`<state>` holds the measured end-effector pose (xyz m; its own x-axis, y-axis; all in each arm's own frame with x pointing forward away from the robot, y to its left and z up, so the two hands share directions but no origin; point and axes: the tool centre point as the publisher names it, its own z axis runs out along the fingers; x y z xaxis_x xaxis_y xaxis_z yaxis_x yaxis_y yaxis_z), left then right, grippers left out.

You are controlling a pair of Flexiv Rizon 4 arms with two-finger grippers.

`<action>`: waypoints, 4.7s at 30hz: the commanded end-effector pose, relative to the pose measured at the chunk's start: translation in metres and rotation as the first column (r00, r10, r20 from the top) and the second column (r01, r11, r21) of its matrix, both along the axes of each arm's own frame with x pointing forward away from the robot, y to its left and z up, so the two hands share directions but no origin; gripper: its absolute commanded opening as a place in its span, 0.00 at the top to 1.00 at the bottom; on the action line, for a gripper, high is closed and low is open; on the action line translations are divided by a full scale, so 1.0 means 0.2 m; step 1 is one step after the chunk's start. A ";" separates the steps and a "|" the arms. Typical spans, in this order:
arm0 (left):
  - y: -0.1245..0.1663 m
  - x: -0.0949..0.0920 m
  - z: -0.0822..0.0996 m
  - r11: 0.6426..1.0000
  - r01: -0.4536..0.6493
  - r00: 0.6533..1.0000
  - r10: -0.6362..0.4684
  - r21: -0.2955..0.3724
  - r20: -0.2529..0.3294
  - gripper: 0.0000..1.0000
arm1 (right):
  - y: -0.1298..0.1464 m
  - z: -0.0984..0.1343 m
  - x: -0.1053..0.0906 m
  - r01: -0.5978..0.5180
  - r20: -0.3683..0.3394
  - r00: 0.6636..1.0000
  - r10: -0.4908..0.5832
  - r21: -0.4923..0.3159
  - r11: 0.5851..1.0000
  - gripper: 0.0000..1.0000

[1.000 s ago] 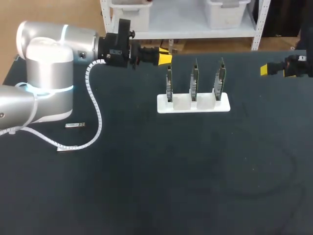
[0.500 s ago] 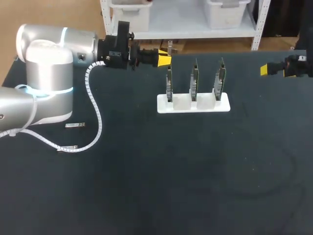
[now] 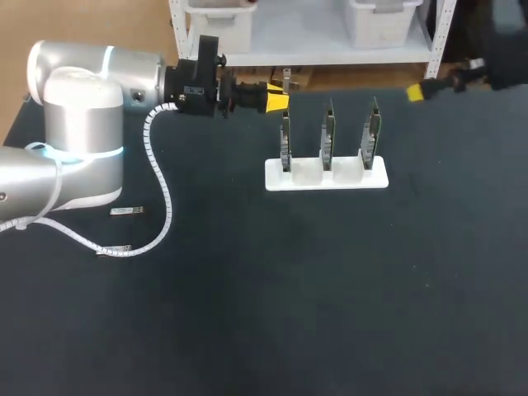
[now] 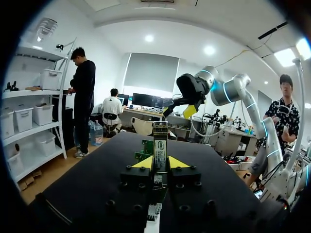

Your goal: Pick up the optical module with the left hand, and insert it into the network port with the right hand.

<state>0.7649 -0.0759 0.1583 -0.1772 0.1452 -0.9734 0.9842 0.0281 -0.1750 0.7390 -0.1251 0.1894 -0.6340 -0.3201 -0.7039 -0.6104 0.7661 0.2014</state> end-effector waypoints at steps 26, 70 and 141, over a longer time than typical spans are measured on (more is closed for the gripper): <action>0.00 -0.01 0.00 1.000 -0.005 1.000 0.005 -0.001 0.002 1.00 | 0.40 -0.06 0.25 -0.599 0.013 0.800 0.599 0.067 0.798 0.00; 0.00 -0.01 0.00 1.000 -0.005 1.000 0.005 -0.001 0.002 1.00 | 0.84 -0.01 0.25 -0.791 0.144 0.603 0.785 -0.018 0.611 0.00; 0.00 -0.01 0.00 1.000 -0.005 1.000 0.005 -0.001 0.002 0.00 | 1.00 0.03 0.17 -0.766 0.191 0.637 0.747 0.043 0.642 1.00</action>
